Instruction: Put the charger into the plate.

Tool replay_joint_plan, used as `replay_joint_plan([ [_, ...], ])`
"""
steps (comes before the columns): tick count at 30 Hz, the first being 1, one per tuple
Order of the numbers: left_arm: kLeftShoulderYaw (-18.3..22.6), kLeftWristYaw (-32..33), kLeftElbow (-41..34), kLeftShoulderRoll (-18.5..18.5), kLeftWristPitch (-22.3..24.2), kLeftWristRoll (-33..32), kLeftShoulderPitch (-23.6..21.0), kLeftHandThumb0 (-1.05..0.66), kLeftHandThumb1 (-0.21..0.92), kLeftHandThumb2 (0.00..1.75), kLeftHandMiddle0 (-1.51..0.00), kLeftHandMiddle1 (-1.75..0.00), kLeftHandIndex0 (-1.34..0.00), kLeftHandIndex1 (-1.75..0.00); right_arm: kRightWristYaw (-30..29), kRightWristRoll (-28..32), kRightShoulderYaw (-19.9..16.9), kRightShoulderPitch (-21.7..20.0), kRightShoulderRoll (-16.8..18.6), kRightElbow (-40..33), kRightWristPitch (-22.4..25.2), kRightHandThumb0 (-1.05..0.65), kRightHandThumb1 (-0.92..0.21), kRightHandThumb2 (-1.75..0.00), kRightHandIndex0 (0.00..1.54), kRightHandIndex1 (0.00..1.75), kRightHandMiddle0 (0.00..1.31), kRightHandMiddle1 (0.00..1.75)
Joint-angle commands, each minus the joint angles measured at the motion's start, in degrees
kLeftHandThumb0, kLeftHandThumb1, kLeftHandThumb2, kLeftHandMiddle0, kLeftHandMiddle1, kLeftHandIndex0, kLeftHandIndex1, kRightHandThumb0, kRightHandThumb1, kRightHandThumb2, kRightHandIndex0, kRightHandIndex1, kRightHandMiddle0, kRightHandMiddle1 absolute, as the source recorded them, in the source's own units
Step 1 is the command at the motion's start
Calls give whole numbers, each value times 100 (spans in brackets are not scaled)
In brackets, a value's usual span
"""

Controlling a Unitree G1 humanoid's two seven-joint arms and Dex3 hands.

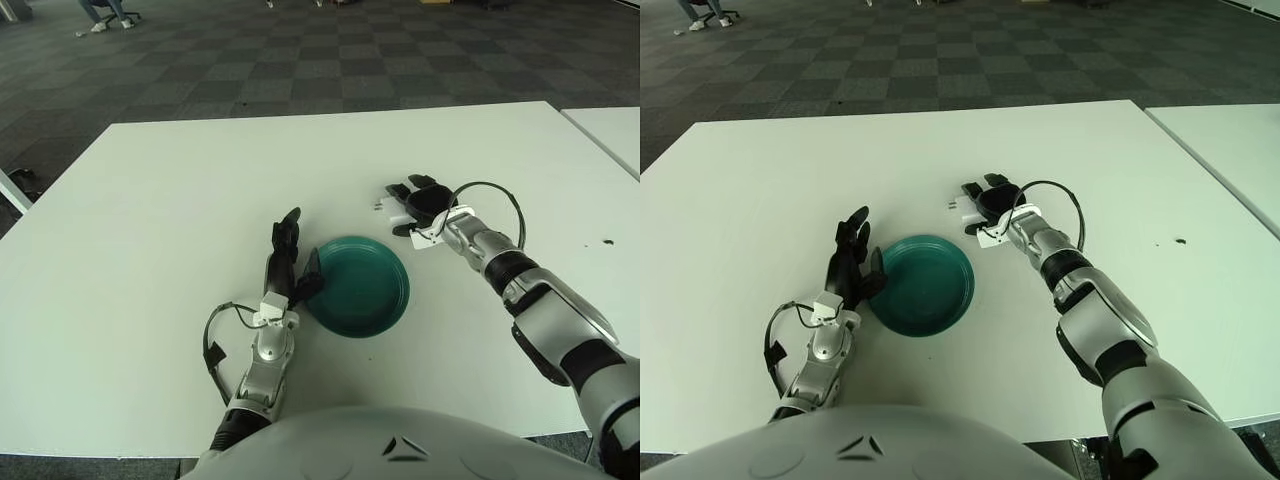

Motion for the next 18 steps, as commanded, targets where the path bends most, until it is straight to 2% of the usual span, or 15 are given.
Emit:
replay_joint_plan([
  [1, -33, -35, 416, -166, 87, 10, 387, -88, 92, 99, -23, 0, 0, -64, -58, -15, 127, 60, 74, 420, -77, -92, -92, -49, 18, 3, 0, 24],
  [2, -30, -42, 405, -167, 92, 2, 391, -88, 92, 99, -23, 0, 0, -64, -141, 22, 117, 55, 80, 488, -137, -91, -92, -49, 21, 4, 0, 26],
  [5, -25, -61, 380, -164, 107, -17, 398, -88, 92, 99, -23, 0, 0, -63, -325, 105, 94, 36, 93, 637, -289, -88, -92, -48, 41, 12, 0, 67],
  [6, -23, -70, 368, -160, 114, -26, 402, -88, 92, 99, -22, 0, 0, -63, -387, 140, 78, 30, 90, 680, -370, -86, -92, -48, 42, 35, 0, 82],
  [7, -22, -77, 361, -158, 119, -33, 403, -89, 92, 99, -22, 0, 0, -62, -436, 168, 72, 22, 89, 720, -431, -83, -92, -49, 45, 85, 1, 112],
  [8, -20, -82, 353, -155, 125, -39, 404, -89, 92, 99, -21, 0, 0, -61, -477, 201, 68, 13, 79, 756, -522, -80, -92, -52, 50, 117, 7, 135],
  [11, -15, -89, 337, -151, 135, -47, 404, -89, 92, 99, -21, 0, 0, -60, -532, 254, 86, -15, 59, 842, -701, -75, -92, -53, 56, 156, 15, 162],
  [12, -10, -90, 327, -151, 139, -52, 404, -88, 92, 99, -21, 0, 0, -60, -545, 264, 97, -21, 44, 867, -782, -73, -92, -53, 58, 160, 21, 164],
  [14, -1, -82, 316, -151, 139, -53, 405, -88, 92, 99, -20, 0, 0, -60, -585, 255, 139, -21, 12, 898, -908, -67, -92, -55, 65, 168, 41, 170],
  [18, 10, -53, 327, -147, 120, -37, 407, -88, 92, 99, -21, 0, 0, -63, -746, 153, 263, 6, -64, 906, -1117, -59, -92, -59, 75, 173, 60, 174],
])
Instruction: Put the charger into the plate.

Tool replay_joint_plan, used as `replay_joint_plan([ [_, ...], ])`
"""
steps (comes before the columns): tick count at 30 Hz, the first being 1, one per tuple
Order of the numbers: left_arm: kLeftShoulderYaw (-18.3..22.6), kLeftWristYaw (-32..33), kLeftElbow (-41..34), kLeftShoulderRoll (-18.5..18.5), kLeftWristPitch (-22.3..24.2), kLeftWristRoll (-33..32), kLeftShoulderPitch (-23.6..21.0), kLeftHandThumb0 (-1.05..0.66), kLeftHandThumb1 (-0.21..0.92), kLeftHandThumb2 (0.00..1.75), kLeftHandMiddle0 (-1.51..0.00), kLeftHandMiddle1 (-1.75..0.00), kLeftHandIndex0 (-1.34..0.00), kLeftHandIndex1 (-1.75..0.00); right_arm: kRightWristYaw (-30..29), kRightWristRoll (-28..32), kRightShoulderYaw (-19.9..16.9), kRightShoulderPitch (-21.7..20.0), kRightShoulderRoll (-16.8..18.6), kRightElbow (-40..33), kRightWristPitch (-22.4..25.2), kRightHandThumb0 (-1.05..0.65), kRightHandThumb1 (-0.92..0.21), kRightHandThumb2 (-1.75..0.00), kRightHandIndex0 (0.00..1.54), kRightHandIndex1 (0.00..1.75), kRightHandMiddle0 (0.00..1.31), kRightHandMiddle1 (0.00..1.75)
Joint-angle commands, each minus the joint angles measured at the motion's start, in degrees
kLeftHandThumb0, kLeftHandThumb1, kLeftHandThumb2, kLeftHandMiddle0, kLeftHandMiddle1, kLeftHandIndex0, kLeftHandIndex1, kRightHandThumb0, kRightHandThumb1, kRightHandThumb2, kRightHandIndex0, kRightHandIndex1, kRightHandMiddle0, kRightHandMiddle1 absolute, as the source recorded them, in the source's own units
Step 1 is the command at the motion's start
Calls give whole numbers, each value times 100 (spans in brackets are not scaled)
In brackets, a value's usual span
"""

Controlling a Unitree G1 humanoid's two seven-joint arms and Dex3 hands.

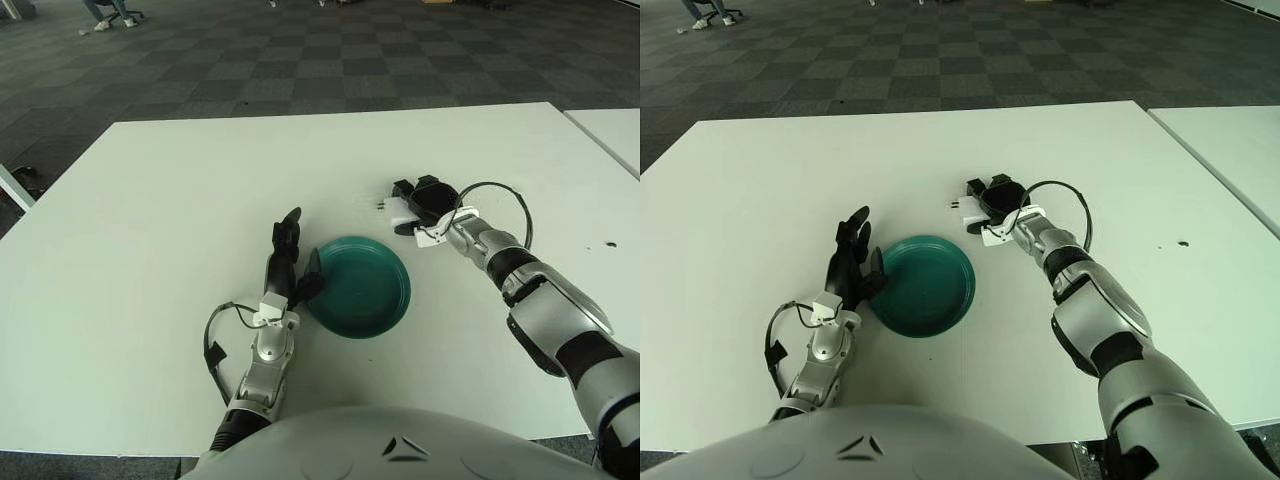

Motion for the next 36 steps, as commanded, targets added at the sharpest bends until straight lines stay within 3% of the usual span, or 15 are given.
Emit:
replay_joint_plan([
  [1, 13, 13, 367, -144, 122, 37, 389, -88, 92, 99, -21, 0, 0, -64, 18, -145, 232, 254, -100, 167, -279, -57, -92, -60, 76, 174, 63, 174],
  [14, 38, 58, 385, -114, 32, 94, 390, -88, 92, 99, -23, -1, 0, -68, -156, -267, 594, 184, -273, 187, -609, -47, -92, -62, 84, 175, 75, 175],
  [20, 53, 71, 367, -81, 2, 100, 417, -88, 92, 99, -24, -1, 0, -71, -21, -161, 572, 4, -651, -5, -1026, -45, -92, -63, 84, 175, 74, 175],
  [26, 132, -36, 407, 14, -38, 3, 431, -87, 92, 100, -24, -1, 0, -70, 676, 492, -36, -292, -932, -621, -1402, -45, -92, -62, 84, 175, 72, 175],
  [30, 195, -58, 433, 56, -14, 22, 420, -87, 92, 100, -24, -1, 0, -71, 710, 980, -601, -67, -791, -1151, -1182, -46, -92, -62, 84, 175, 70, 175],
  [35, 166, 93, 360, 53, 28, 259, 409, -88, 92, 101, -24, 0, 0, -73, 1702, 1758, -1211, 413, -869, -3098, -789, -47, -92, -62, 85, 175, 67, 175],
  [36, 158, 116, 338, 52, 32, 290, 417, -88, 92, 101, -24, -1, 0, -74, 1817, 1840, -1271, 487, -871, -3312, -715, -45, -87, -67, 85, 175, 61, 175],
])
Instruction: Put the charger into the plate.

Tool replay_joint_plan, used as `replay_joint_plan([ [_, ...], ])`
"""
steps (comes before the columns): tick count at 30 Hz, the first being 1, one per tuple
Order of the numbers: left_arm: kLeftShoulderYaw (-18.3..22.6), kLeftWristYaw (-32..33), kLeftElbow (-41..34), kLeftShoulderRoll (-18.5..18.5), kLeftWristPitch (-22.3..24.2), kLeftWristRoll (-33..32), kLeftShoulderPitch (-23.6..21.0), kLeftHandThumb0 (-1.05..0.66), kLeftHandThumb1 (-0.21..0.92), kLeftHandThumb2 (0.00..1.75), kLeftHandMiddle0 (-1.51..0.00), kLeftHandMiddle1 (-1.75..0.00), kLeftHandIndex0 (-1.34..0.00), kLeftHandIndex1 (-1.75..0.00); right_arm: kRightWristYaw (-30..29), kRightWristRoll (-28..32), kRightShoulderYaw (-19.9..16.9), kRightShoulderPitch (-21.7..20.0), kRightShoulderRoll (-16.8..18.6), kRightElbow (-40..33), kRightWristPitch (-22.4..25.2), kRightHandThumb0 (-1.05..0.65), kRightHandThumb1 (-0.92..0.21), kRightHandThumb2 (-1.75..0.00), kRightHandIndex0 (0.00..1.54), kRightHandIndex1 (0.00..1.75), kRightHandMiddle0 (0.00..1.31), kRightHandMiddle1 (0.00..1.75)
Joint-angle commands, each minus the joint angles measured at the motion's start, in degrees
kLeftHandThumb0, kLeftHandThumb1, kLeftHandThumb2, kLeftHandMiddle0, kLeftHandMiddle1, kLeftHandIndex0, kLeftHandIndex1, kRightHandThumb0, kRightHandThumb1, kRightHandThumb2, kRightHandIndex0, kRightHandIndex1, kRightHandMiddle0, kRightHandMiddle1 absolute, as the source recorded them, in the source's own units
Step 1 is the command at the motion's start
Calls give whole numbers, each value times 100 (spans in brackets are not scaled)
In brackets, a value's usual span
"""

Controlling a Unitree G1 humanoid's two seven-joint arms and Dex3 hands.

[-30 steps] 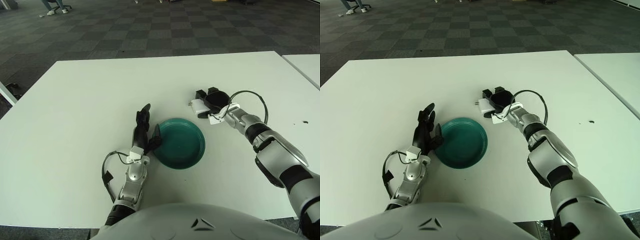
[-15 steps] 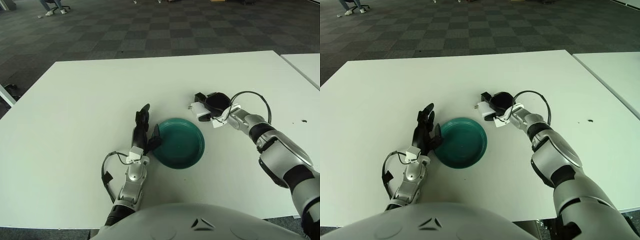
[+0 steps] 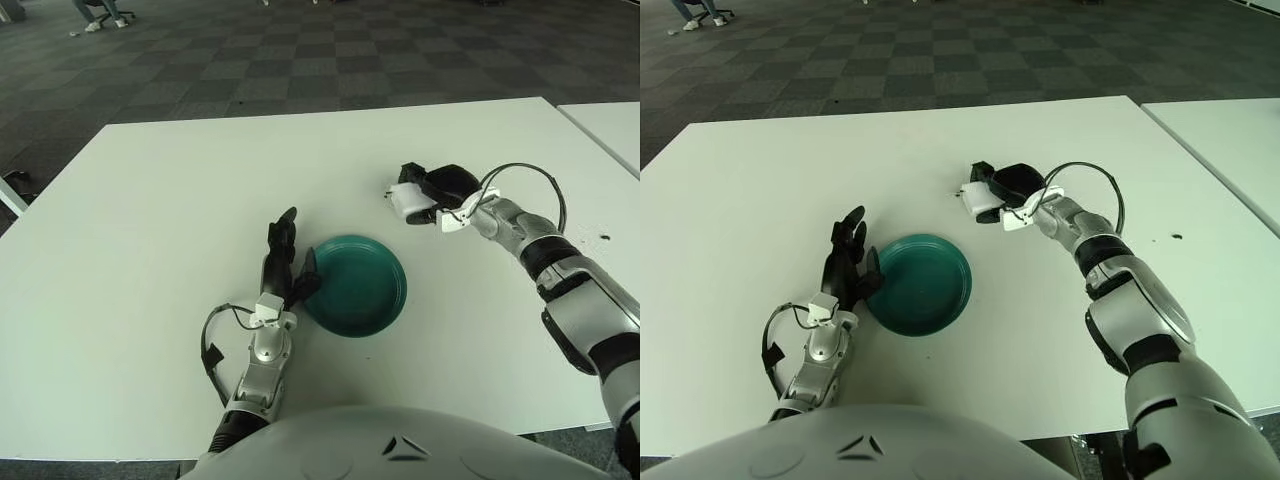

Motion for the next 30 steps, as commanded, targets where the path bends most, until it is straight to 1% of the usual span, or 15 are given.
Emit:
replay_joint_plan([
  [1, 39, 128, 404, 49, 63, 307, 389, -88, 92, 101, -25, -1, 0, -74, 857, 716, -478, 409, 83, -1705, 404, -43, -78, -76, 84, 175, 52, 175],
  [2, 46, 136, 403, 56, 51, 312, 391, -87, 92, 101, -25, -1, 0, -75, 1010, 773, -513, 483, 85, -1945, 519, -42, -73, -82, 84, 175, 47, 175],
  [5, 58, 123, 386, 69, 12, 281, 416, -86, 92, 101, -25, -1, 0, -76, 1265, 898, -598, 690, 139, -2470, 723, -41, -66, -88, 83, 175, 41, 175],
  [8, 92, 80, 318, 61, -18, 172, 490, -85, 92, 100, -25, -1, 0, -77, 1472, 960, -648, 872, 169, -3011, 806, -40, -64, -91, 86, 175, 40, 175],
  [11, 131, 65, 315, 66, -35, 125, 506, -84, 92, 100, -25, -1, 0, -77, 1624, 966, -694, 1001, 204, -3311, 905, -40, -62, -92, 87, 175, 39, 175],
  [13, 164, 65, 336, 56, -60, 91, 500, -84, 92, 101, -26, -1, 0, -77, 1818, 952, -682, 1214, 237, -3782, 1025, -40, -62, -93, 88, 175, 39, 175],
  [15, 179, 59, 340, 51, -67, 79, 499, -84, 92, 101, -26, -1, 0, -77, 1949, 931, -710, 1330, 265, -4030, 1130, -40, -62, -93, 88, 175, 39, 175],
  [18, 200, 2, 314, 25, -67, -3, 495, -85, 92, 101, -27, -1, 0, -78, 2193, 823, -581, 1771, 338, -4718, 1280, -40, -60, -96, 91, 175, 40, 175],
  [20, 206, -17, 304, 17, -65, -22, 495, -85, 92, 102, -27, -1, 0, -78, 2349, 768, -519, 1977, 377, -5055, 1389, -41, -58, -98, 94, 175, 42, 175],
  [22, 211, -27, 297, 13, -60, -26, 495, -85, 92, 102, -27, -1, 0, -78, 2477, 742, -509, 2082, 408, -5247, 1470, -41, -57, -99, 95, 175, 42, 175],
  [25, 216, -47, 277, 20, -48, -39, 508, -86, 92, 103, -27, -1, 0, -78, 2779, 764, -481, 2099, 407, -5402, 1494, -41, -57, -100, 96, 175, 43, 175],
  [30, 212, -24, 232, 35, -15, 18, 567, -87, 92, 104, -26, 0, 0, -77, 3289, 782, -393, 2079, 222, -5388, 1259, -41, -57, -99, 97, 175, 42, 175],
])
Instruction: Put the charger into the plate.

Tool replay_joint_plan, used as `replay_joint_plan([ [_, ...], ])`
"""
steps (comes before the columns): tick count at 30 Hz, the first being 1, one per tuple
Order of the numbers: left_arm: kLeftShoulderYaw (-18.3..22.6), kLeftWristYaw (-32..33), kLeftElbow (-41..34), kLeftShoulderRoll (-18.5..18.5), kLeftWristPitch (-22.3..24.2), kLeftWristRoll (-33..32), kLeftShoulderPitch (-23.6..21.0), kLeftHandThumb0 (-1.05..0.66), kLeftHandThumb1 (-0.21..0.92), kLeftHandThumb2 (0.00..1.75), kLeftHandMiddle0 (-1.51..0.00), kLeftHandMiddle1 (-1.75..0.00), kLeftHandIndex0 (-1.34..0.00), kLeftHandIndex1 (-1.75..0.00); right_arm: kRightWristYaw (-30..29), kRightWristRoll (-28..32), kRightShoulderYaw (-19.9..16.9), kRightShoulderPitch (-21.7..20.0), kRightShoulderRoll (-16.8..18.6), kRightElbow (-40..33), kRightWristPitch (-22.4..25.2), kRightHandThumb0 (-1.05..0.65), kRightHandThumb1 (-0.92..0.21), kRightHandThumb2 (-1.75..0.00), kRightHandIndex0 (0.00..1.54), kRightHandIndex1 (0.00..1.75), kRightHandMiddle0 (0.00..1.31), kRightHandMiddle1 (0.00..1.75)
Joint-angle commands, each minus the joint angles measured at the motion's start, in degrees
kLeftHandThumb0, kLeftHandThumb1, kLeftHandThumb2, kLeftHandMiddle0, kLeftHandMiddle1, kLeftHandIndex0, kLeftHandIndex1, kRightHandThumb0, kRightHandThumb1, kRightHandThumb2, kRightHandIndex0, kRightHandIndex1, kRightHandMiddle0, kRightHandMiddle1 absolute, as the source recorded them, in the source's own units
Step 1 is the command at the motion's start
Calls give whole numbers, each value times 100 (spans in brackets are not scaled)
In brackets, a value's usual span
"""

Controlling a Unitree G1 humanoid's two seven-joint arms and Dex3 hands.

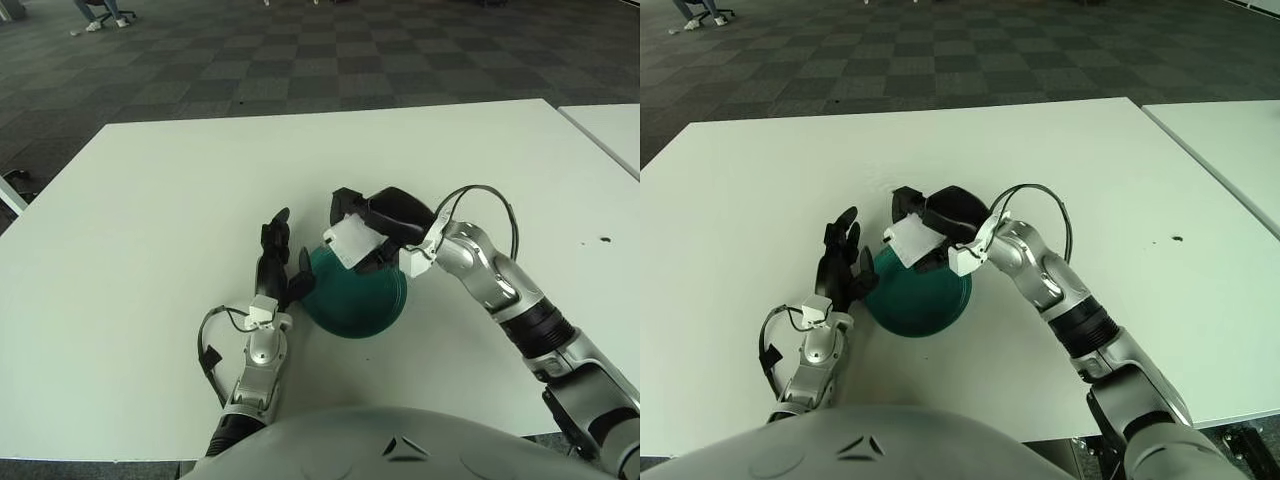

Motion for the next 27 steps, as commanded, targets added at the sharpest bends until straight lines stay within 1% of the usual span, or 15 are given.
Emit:
replay_joint_plan([
  [1, 63, 7, 304, 37, 19, 141, 447, -88, 92, 104, -26, 0, 0, -77, 284, -1, 11, -95, -175, -16, -171, -41, -58, -99, 97, 175, 42, 175],
  [6, 62, -4, 283, 45, 47, 154, 466, -88, 92, 104, -27, -1, 0, -76, 432, -124, 132, -23, -270, 112, -488, -41, -59, -98, 100, 175, 41, 175],
  [11, 68, -13, 276, 61, 36, 161, 481, -88, 92, 104, -27, -1, 0, -75, 514, -206, 178, -4, -294, 160, -659, -41, -58, -98, 101, 175, 41, 175],
  [16, 80, -39, 256, 68, 42, 133, 494, -87, 92, 104, -27, 0, 0, -74, 471, -305, 204, -37, -281, 298, -875, -41, -58, -98, 104, 175, 41, 175],
  [27, 124, -261, 219, 48, 57, -64, 509, -85, 92, 103, -26, 0, 0, -75, 456, -468, 210, -44, -247, 502, -971, -41, -58, -98, 107, 175, 41, 175],
])
